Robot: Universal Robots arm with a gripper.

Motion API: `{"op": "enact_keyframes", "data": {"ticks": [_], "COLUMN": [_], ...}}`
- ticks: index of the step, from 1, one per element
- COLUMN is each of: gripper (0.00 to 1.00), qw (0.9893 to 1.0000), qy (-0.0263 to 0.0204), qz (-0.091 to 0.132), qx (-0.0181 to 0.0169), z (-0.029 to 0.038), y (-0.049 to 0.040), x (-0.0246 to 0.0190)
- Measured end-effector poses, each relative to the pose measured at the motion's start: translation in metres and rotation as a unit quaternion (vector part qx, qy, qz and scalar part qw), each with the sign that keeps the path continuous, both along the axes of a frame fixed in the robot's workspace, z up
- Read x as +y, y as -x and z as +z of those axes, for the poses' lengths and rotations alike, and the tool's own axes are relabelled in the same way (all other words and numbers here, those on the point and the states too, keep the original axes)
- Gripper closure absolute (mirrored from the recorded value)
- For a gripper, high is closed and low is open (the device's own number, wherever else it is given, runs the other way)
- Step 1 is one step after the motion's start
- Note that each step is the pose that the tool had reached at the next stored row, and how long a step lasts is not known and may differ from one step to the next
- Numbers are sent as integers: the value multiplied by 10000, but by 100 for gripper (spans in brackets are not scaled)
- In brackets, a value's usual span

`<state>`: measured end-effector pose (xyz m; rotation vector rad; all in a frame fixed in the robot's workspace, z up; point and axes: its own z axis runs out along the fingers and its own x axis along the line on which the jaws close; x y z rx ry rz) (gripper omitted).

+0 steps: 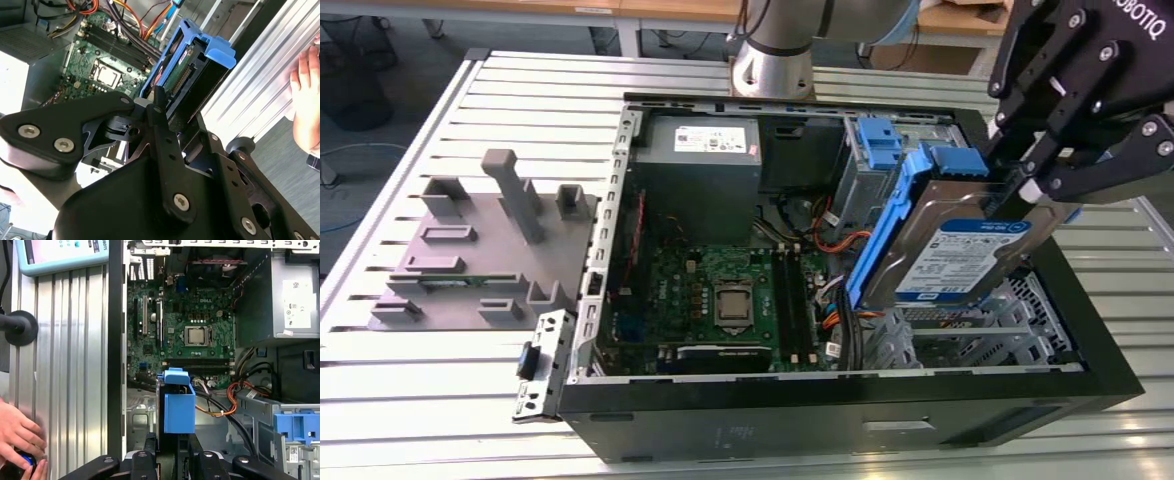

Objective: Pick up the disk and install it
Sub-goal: 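Pick up the disk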

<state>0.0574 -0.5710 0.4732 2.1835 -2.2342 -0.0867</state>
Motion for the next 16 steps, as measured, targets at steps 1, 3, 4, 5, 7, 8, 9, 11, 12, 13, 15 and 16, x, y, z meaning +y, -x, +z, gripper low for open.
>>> {"op": "enact_keyframes", "data": {"ticks": [1, 3, 4, 5, 7, 8, 9, 11, 12, 13, 15, 16], "gripper": [65, 65, 65, 65, 65, 65, 65, 65, 65, 65, 65, 65], "qw": [10000, 10000, 10000, 10000, 10000, 10000, 10000, 10000, 10000, 10000, 10000, 10000], "qy": [1, 1, 0, 0, 0, 0, 1, 0, 0, 1, 0, 0], "qz": [0, 0, 0, 0, 0, 0, 0, 0, -1, 0, 0, 0], "qx": [1, 2, 3, 4, 5, 6, 7, 9, 9, 10, 11, 12], "z": [-2, -8, -11, -13, -19, -21, -24, -28, -31, -34, -41, -44], "y": [-22, -68, -92, -117, -171, -199, -226, -283, -311, -339, -393, -417], "x": [-5, -13, -16, -20, -26, -28, -29, -31, -31, -32, -32, -33]}}
